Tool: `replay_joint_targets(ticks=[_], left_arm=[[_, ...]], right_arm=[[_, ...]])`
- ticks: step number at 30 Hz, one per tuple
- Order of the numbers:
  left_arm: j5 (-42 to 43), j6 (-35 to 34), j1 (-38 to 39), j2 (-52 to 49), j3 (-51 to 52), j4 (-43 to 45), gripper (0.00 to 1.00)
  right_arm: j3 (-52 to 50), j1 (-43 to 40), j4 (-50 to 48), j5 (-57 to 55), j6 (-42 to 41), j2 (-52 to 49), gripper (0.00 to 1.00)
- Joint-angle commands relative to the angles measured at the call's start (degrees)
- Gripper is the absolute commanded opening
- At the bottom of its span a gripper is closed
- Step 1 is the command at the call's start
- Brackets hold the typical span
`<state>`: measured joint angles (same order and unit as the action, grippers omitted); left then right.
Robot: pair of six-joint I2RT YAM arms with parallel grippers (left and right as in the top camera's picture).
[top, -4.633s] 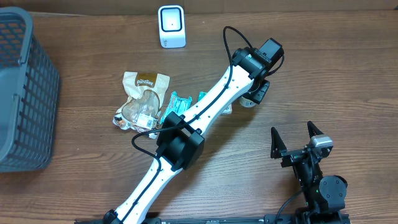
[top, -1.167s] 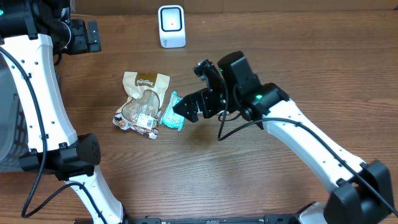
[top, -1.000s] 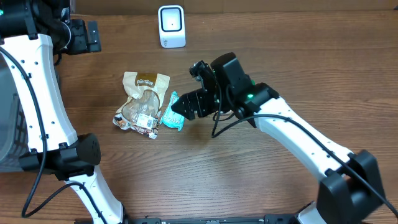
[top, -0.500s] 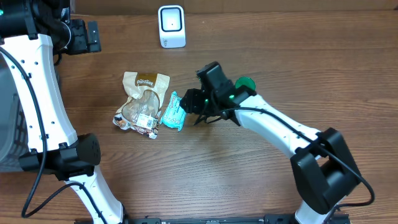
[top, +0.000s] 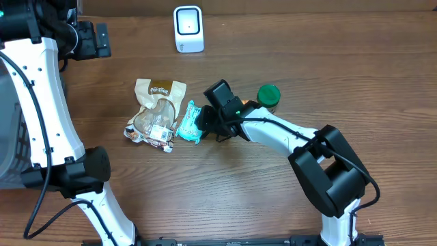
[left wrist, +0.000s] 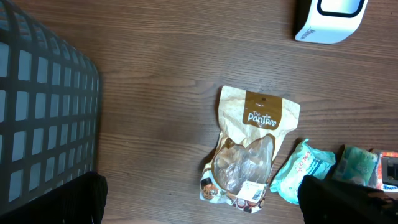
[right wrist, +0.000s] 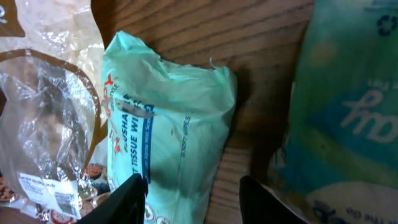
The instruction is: Scan the item barcode
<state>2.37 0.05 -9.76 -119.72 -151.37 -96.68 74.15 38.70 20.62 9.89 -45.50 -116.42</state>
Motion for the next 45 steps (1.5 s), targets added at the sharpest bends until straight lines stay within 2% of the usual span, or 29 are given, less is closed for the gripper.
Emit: replay_joint_targets(ticks=[1, 6, 10, 15, 17, 21, 27, 31, 34, 35, 36, 37, 38, 40, 45], left_arm=[[0.63, 0.83, 0.04, -0.13, 0.15, -0.11, 1.00], [0.63, 0.83, 0.04, -0.13, 0.15, -0.11, 0.99], [0.63, 0.83, 0.04, -0.13, 0.15, -0.11, 1.00], [0.63, 0.83, 0.04, -0.13, 0.15, -0.11, 0.99], [0.63, 0.83, 0.04, -0.13, 0.15, -0.11, 1.00], [0.63, 0.83, 0.04, -0.13, 0.15, -0.11, 0.99], [0.63, 0.83, 0.04, -0.13, 0.15, -0.11, 0.99], [0.63, 0.83, 0.04, -0.13, 0.15, -0.11, 0.99], [0.63, 0.83, 0.04, -0.13, 0.15, -0.11, 0.99], [0.63, 0.83, 0.04, -0.13, 0.15, -0.11, 1.00], [0.63, 0.83, 0.04, -0.13, 0.15, -0.11, 0.99], [0.63, 0.83, 0.04, -0.13, 0.15, -0.11, 1.00], [0.63, 0.83, 0.04, -0.13, 0.15, -0.11, 1.00], [0.63, 0.83, 0.04, -0.13, 0.15, -0.11, 0.99], [0.63, 0.83, 0.04, -0.13, 0.15, -0.11, 1.00]], right_arm=[[1.14, 0.09, -1.18, -0.87, -0.74, -1.11, 0.45], [1.14, 0.15, -2.82, -0.85, -0.76, -3.37, 0.44], [1.14, 0.15, -2.89, -0.90, -0.74, -3.45, 0.38], [1.14, 0.15, -2.56, -0.90, 0.59, -3.45, 0.23], [1.29, 0.15, -2.60, -0.85, 0.76, -3.45, 0.05], [3.50, 0.15, -1.75, 1.27, 7.72, -3.10, 0.04], [14.88, 0.20, 13.22, -1.86, 17.42, -2.84, 0.04], [24.59, 1.53, 26.69, -11.69, 23.32, -2.84, 0.04], [26.75, 3.43, 30.60, -16.48, 23.47, -2.84, 0.04], [26.73, 3.89, 30.75, -15.96, 23.21, -2.84, 0.09], [26.58, 4.39, 30.67, -14.88, 22.80, -2.95, 0.20], [26.18, 5.22, 30.03, -13.11, 22.80, -3.21, 0.36], [25.83, 5.92, 29.29, -12.66, 22.71, -3.50, 0.41], [25.20, 7.02, 28.02, -12.76, 21.57, -3.89, 0.46], [24.81, 10.23, 25.27, -13.33, 21.79, -6.03, 0.47]])
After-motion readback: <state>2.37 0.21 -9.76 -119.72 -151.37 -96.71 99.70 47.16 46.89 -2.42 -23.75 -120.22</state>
